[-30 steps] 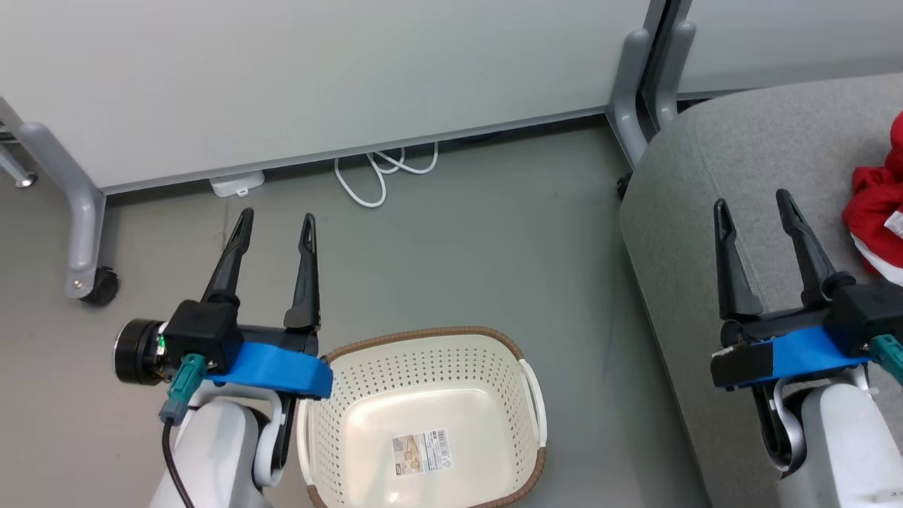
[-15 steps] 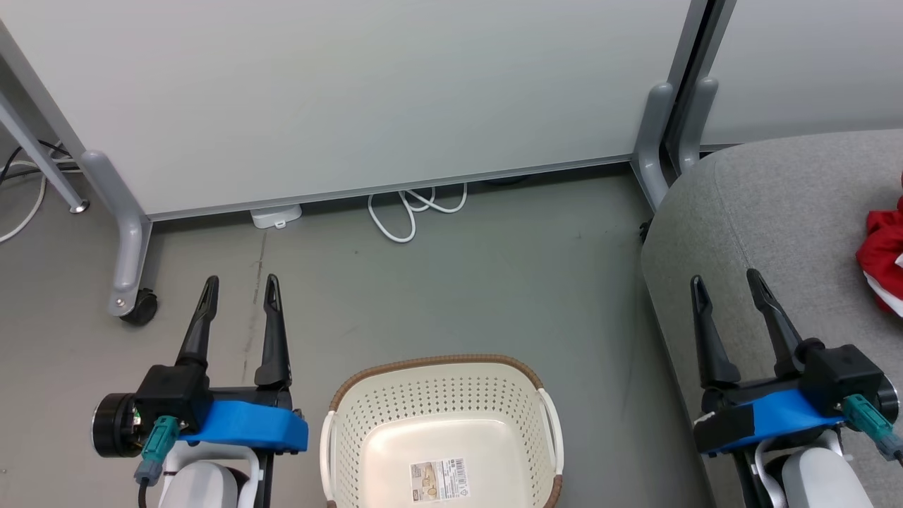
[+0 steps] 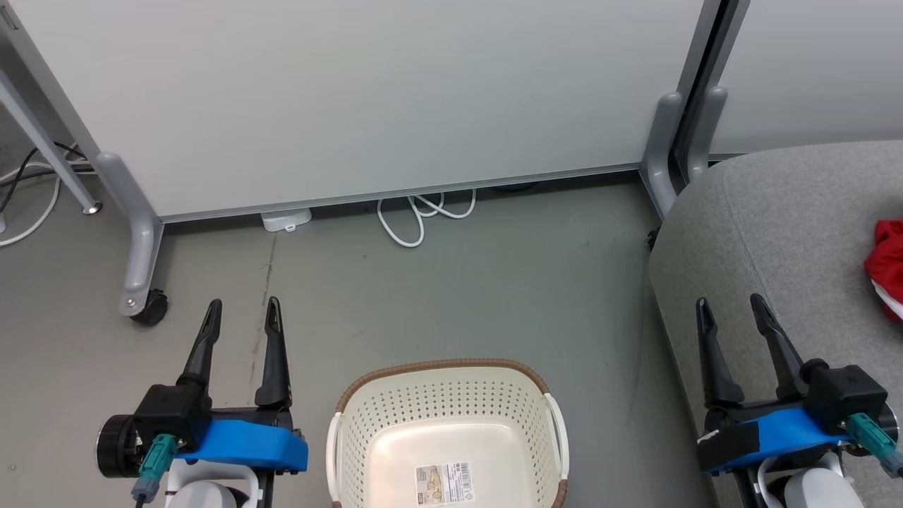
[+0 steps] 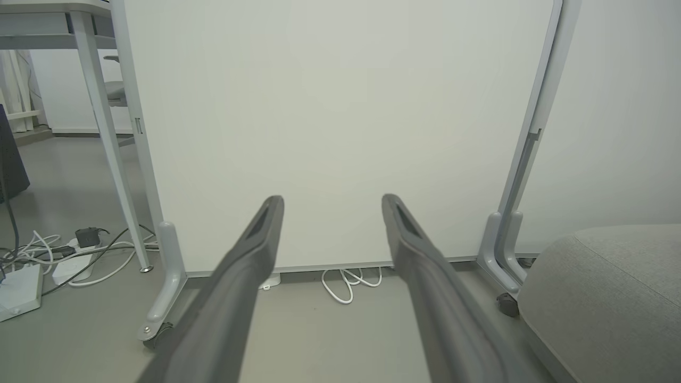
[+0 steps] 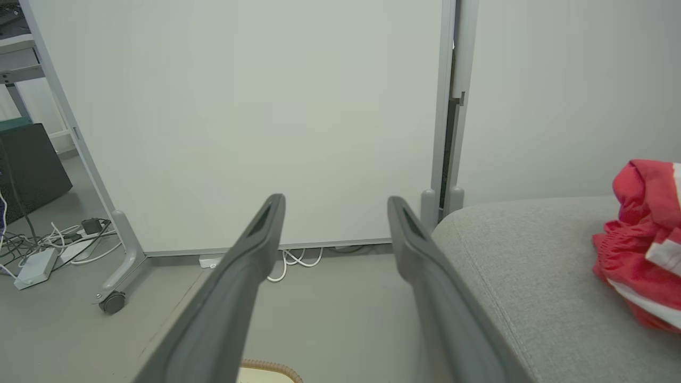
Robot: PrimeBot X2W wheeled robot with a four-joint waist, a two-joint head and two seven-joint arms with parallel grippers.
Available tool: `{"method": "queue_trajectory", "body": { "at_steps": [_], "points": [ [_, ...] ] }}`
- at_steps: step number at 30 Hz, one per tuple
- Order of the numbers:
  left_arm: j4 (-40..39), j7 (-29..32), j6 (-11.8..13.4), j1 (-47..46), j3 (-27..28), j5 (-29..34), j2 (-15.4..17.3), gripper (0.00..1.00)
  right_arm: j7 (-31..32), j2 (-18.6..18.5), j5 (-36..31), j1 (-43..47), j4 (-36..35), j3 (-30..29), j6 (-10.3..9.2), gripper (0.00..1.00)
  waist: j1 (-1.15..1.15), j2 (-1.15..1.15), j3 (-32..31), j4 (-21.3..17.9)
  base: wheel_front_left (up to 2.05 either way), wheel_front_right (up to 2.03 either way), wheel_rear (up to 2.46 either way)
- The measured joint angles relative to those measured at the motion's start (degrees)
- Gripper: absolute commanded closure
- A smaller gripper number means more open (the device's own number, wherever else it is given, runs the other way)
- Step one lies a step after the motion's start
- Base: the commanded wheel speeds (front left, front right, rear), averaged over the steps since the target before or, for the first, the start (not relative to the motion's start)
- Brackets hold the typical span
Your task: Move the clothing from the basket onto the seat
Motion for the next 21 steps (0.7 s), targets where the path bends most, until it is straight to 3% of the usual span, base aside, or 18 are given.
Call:
{"method": "queue_trajectory", "body": {
  "at_steps": [7,8,15,21],
  "points": [
    [-0.16,0.0,0.19,-0.01,-0.29,-0.1,-0.01,0.0,0.0,0.01,0.1,0.0,0.25,0.12,0.0,0.0,0.0,0.0,-0.01,0.11,0.0,0.0,0.0],
    [-0.19,0.0,0.2,-0.01,-0.36,-0.09,-0.01,1.0,0.0,0.01,0.1,0.0,0.3,0.12,0.0,1.0,0.0,0.0,-0.02,0.13,0.0,0.0,0.0],
    [3.14,0.74,0.19,2.59,-0.31,-0.98,-0.09,1.0,0.76,0.32,0.58,1.27,3.7,0.08,0.0,1.0,0.0,0.0,-0.06,0.13,0.0,0.0,0.0],
    [3.28,2.52,-0.01,2.64,0.27,-7.6,-0.1,1.0,2.61,0.36,7.44,1.33,4.01,-0.35,0.0,1.0,0.0,0.0,-0.19,0.05,0.0,0.0,0.0]
  ]
}}
